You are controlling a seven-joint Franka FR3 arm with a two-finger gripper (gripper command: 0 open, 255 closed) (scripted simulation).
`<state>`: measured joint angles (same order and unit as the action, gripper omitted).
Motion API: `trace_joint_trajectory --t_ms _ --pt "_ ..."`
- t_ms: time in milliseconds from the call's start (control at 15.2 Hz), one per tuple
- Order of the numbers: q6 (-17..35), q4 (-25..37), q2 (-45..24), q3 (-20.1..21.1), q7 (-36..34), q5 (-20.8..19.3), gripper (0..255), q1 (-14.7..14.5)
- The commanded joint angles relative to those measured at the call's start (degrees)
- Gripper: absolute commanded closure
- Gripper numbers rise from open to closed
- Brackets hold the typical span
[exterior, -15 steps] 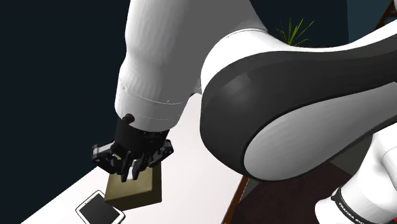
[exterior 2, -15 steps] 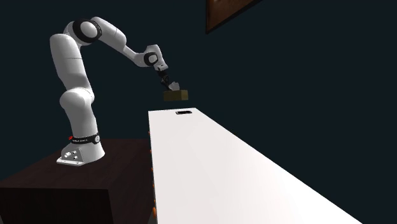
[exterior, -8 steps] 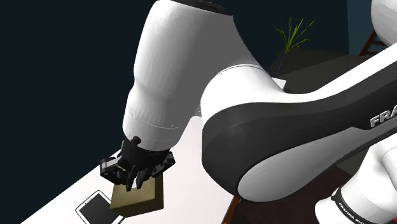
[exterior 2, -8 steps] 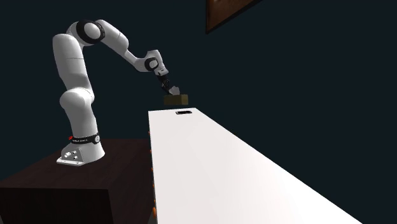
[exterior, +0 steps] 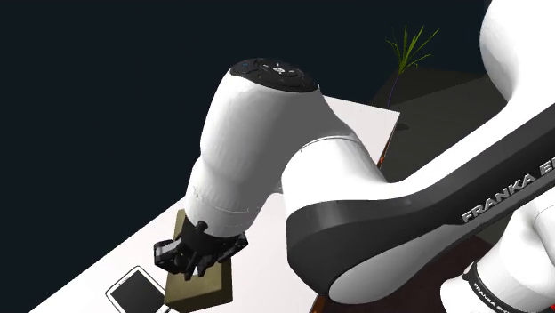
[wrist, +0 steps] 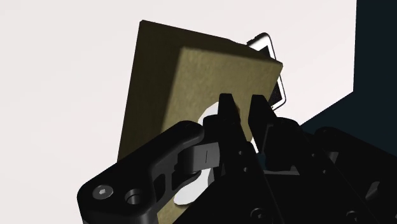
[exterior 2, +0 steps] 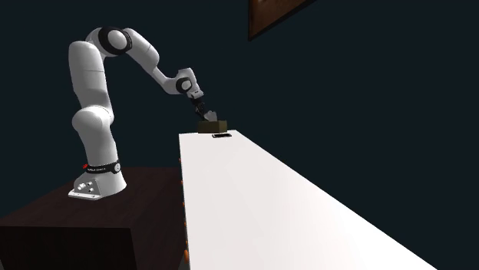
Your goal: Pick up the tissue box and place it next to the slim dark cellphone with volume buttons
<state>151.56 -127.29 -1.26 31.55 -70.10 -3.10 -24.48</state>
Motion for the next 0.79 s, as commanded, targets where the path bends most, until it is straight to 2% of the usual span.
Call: trace_joint_trajectory --t_ms 0,330,726 --pt "1.31 -0.36 -1.1 -0.04 -0.99 -1.31 255 -0.08" --pt "5.12 -1.78 -4.0 -0.63 -3.78 -5.12 255 -0.47" --pt "5.12 -1.78 -4.0 -0.65 -3.77 -5.12 255 -0.5"
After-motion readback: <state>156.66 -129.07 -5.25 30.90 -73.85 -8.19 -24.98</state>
